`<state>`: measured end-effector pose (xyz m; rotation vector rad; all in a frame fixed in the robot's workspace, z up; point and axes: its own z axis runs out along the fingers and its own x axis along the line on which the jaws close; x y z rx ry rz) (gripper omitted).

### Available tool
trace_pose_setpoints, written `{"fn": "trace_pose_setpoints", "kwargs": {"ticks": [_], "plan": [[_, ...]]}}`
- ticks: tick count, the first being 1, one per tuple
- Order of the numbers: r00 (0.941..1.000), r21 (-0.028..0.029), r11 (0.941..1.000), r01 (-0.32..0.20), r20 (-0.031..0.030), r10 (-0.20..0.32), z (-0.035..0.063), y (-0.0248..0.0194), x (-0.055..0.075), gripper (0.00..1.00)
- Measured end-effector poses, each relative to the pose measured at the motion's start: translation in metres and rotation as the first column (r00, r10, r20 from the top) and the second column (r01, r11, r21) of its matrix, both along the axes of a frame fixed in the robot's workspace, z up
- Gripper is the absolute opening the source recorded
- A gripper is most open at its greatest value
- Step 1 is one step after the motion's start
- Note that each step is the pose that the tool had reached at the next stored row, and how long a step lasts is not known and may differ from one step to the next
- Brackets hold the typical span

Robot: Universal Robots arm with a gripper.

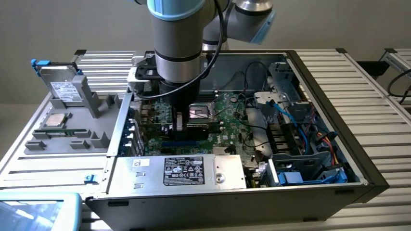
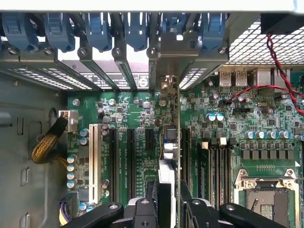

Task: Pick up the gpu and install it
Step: 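Insert the gpu into the slot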

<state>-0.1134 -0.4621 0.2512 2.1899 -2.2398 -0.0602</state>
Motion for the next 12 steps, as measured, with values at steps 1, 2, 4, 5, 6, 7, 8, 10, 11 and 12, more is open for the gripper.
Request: {"fn": "trace_pose_setpoints", "kwargs": {"ticks": [1,2,4,5,6,7,8,10,11,12], "plan": [[1.0000,-0.0001,1.0000,0.000,-0.0001,0.000,-0.0004,0.0000,-0.0001,0.28],[1.0000,-0.0002,1.0000,0.000,-0.0001,0.000,-0.0004,0.0000,-0.0001,0.28],[1.0000,-0.0003,1.0000,0.000,-0.0001,0.000,-0.0004,0.0000,-0.0001,0.28],[1.0000,-0.0001,1.0000,0.000,-0.0001,0.000,-0.0005,0.0000,-0.0001,0.28],[1.0000,0.0000,1.0000,0.000,0.0000,0.000,-0.0006,0.0000,-0.0001,0.28],[1.0000,-0.0003,1.0000,0.000,0.0001,0.000,-0.0010,0.0001,-0.0001,0.28],[1.0000,-0.0017,1.0000,0.000,0.0001,0.000,-0.0014,0.0002,-0.0001,0.28],[1.0000,-0.0036,1.0000,0.000,-0.0001,0.000,-0.0016,0.0004,-0.0002,0.28],[1.0000,-0.0040,1.0000,0.000,0.0000,0.000,-0.0016,0.0003,-0.0001,0.28],[1.0000,-0.0044,1.0000,0.000,0.0000,0.000,-0.0016,0.0004,-0.0001,0.28]]}}
